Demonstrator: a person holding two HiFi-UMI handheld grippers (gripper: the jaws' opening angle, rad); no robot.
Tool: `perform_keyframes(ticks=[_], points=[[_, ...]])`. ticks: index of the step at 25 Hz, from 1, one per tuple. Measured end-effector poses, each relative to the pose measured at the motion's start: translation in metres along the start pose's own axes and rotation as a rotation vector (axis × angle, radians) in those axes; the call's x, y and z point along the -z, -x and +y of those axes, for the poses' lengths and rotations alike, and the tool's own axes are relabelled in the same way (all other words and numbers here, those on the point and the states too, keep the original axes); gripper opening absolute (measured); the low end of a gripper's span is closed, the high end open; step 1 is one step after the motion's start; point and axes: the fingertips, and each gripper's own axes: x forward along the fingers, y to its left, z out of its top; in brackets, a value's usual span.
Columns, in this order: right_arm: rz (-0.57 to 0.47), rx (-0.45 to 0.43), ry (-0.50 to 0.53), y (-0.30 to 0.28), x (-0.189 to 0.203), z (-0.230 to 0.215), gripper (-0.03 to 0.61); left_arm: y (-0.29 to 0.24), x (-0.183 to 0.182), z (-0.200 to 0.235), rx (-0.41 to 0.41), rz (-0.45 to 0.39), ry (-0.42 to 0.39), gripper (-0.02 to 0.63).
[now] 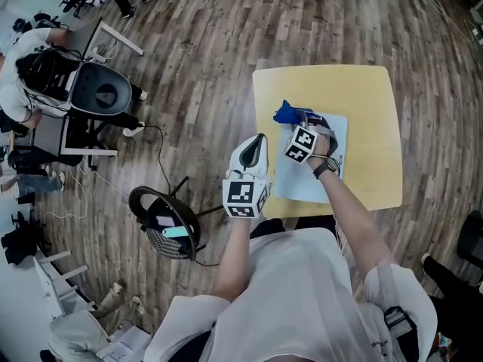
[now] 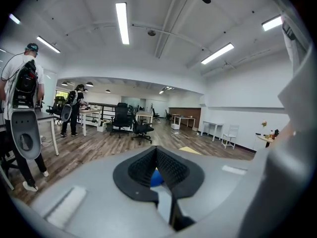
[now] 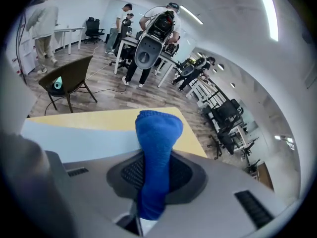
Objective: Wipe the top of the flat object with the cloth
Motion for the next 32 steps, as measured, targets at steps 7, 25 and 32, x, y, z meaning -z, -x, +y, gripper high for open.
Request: perform_keyframes(ticks=[7,25,32], points=[[0.12,0.061,-0.102,0.026,0.09,-0.02,0.077,-0.023,0.0,-0.046,0.122,-0.01,-0.051,0.003],[0.052,0.056,-0.15,0.048,0.045,-0.007,0.077,0.005,-0.01,-0.044,0.105,-0.012,-0.054,0.003],[0.033,0.008,0.058,0.006,-0.035,0.033,0.078,0.033,-0.012,-0.021,0.049,-0.028,-0.026,0.003]])
